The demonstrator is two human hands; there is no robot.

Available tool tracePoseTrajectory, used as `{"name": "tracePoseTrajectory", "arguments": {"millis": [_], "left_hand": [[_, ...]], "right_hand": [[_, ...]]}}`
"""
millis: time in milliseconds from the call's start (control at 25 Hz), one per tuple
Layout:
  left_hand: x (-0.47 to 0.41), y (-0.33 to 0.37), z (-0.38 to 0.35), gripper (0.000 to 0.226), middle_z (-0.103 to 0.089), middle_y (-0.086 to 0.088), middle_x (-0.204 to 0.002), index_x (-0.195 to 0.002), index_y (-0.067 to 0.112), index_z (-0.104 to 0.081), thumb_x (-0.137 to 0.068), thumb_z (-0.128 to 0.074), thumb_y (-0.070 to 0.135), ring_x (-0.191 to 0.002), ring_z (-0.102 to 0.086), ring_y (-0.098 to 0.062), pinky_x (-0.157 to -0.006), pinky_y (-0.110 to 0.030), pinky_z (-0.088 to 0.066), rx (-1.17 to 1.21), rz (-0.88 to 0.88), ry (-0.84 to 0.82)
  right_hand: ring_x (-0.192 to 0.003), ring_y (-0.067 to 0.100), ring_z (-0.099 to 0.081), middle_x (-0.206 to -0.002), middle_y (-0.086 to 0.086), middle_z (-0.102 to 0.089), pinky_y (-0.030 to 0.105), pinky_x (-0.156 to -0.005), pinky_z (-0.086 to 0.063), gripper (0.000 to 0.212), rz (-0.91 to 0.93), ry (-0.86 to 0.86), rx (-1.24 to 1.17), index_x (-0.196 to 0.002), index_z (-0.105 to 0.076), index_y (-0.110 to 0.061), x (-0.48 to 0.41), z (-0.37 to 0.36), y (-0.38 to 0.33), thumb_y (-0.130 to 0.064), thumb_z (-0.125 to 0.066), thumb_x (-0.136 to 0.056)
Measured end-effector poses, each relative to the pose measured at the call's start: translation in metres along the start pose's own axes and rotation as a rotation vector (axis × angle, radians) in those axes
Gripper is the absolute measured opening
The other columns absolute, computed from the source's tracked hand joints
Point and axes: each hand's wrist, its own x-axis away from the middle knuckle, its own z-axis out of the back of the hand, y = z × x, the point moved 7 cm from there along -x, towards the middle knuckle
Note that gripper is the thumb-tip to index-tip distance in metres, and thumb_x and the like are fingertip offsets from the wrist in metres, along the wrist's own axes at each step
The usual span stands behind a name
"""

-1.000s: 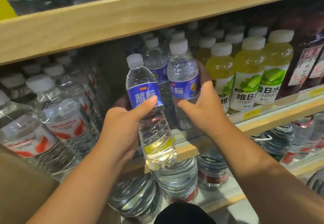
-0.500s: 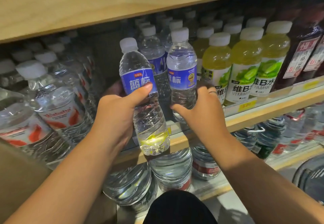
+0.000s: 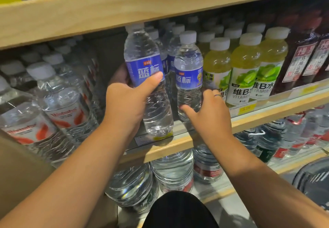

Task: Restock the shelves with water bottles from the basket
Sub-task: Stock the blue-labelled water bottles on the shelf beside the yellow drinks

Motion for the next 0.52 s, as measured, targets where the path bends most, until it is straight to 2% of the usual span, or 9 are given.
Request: {"name": "tracePoseTrajectory", "arguments": {"millis": [80, 240, 400, 520], "left_hand": [[-0.004, -0.003, -0.001, 0.055, -0.074, 0.003, -0.098, -0.121, 0.011, -0.060, -0.069, -0.080, 0.013, -0.093, -0.070, -0.013, -0.081, -0.027, -0.055, -0.072, -0.076, 0.025], [-0.006, -0.022, -0.009, 0.075, -0.070, 0.001, -0.113, -0.136, 0.011, -0.048, -0.070, -0.083, 0.012, -0.103, -0.067, -0.011, -0.092, -0.034, -0.054, -0.153, -0.110, 0.032], [-0.006, -0.047, -0.018, 0.075, -0.065, 0.008, -0.119, -0.132, 0.030, -0.041, -0.073, -0.080, 0.004, -0.107, -0.064, -0.003, -0.093, -0.025, -0.052, -0.134, -0.057, 0.039], [-0.010, -0.059, -0.019, 0.072, -0.063, 0.015, -0.115, -0.128, 0.032, -0.041, -0.075, -0.077, 0.000, -0.104, -0.063, 0.000, -0.089, -0.020, -0.049, -0.088, -0.049, 0.070]], "right_hand": [[-0.103, 0.030, -0.054, -0.109, 0.010, -0.053, 0.037, -0.078, -0.043, 0.052, 0.008, -0.004, -0.008, -0.105, -0.050, -0.009, 0.000, -0.001, 0.001, -0.049, -0.071, -0.079], [-0.095, 0.029, -0.056, -0.099, 0.008, -0.056, 0.032, -0.069, -0.036, 0.048, 0.016, -0.010, -0.030, -0.099, -0.047, -0.013, 0.000, -0.002, 0.002, -0.050, -0.071, -0.079], [-0.091, 0.027, -0.058, -0.096, 0.006, -0.056, 0.031, -0.066, -0.036, 0.047, 0.016, -0.018, -0.037, -0.094, -0.040, -0.017, 0.000, -0.004, 0.004, -0.050, -0.070, -0.079], [-0.088, 0.027, -0.060, -0.093, 0.005, -0.058, 0.030, -0.064, -0.036, 0.050, 0.014, -0.003, -0.052, -0.092, -0.032, -0.020, 0.000, -0.005, 0.005, -0.048, -0.071, -0.079]]}}
